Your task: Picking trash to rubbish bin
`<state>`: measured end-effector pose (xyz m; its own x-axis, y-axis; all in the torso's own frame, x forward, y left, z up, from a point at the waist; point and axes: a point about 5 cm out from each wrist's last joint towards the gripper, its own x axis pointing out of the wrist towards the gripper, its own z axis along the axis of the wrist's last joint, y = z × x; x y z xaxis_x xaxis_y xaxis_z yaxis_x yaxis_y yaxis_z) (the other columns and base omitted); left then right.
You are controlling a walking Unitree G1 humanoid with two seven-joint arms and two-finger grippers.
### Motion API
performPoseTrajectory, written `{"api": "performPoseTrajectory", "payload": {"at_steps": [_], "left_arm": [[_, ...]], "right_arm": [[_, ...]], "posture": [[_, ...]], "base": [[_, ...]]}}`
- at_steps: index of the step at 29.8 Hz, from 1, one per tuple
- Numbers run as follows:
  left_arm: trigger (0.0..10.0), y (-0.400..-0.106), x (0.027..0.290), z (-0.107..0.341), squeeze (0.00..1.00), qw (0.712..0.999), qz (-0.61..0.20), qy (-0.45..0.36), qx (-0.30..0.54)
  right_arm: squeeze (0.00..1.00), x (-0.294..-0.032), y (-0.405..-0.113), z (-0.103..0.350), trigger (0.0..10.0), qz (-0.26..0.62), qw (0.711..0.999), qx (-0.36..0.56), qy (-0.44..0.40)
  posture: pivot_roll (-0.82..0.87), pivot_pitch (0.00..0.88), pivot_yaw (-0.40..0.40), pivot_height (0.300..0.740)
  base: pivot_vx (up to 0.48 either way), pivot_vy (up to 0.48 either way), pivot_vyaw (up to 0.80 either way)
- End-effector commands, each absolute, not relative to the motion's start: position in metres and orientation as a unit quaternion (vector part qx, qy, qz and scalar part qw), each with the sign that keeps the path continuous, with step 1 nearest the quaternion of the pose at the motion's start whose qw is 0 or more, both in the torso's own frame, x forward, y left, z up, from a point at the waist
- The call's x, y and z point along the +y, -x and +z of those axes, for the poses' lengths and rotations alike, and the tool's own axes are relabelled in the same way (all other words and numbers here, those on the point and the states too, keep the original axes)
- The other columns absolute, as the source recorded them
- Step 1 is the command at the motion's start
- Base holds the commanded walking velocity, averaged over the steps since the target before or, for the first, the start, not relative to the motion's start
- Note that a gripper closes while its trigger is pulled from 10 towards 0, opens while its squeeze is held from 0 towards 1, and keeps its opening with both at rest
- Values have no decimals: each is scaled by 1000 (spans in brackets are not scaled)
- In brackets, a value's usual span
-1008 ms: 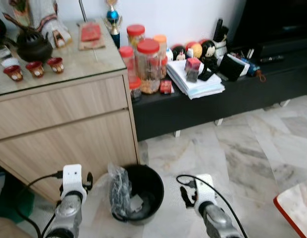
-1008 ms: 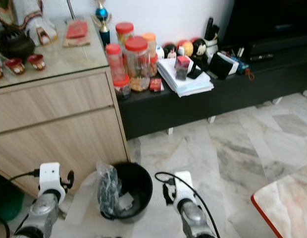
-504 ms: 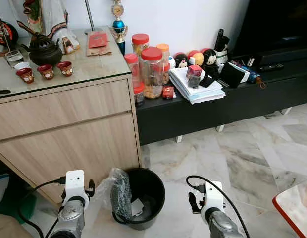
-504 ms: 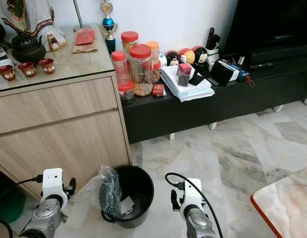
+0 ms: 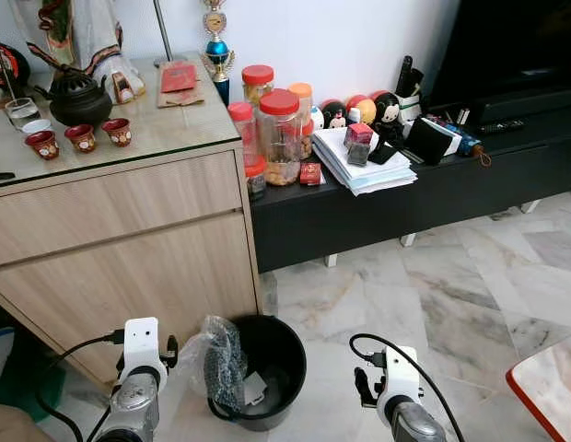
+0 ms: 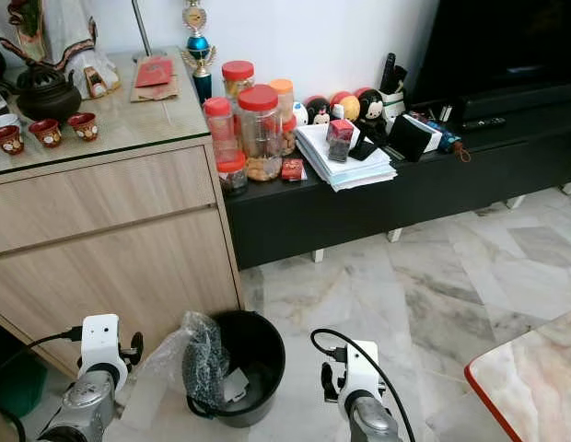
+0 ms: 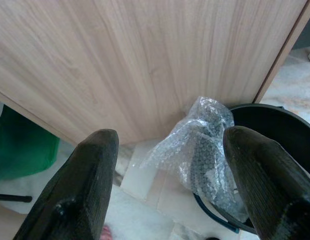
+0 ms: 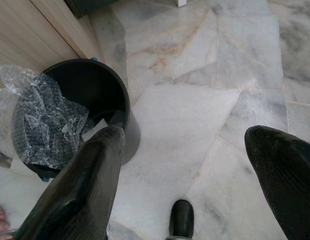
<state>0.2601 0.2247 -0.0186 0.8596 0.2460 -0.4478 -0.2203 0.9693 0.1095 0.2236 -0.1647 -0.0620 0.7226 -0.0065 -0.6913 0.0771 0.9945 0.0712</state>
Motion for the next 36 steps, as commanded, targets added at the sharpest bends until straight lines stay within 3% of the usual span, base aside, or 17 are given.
{"api": "performPoseTrajectory", "payload": {"at_steps": [1, 36], "left_arm": [[10000, -260, 223, -20, 0, 962, 119, -27, 243], [10000, -261, 221, -19, 0, 964, 118, -24, 237]], "right_arm": [[0, -165, -226, -61, 10000, -27, 926, 372, -49], [0, -159, -226, -61, 10000, -15, 927, 370, -55]], "posture": [[13, 0, 30, 740], [26, 0, 22, 740]], "base": [[0, 0, 0], [-7, 0, 0]]}}
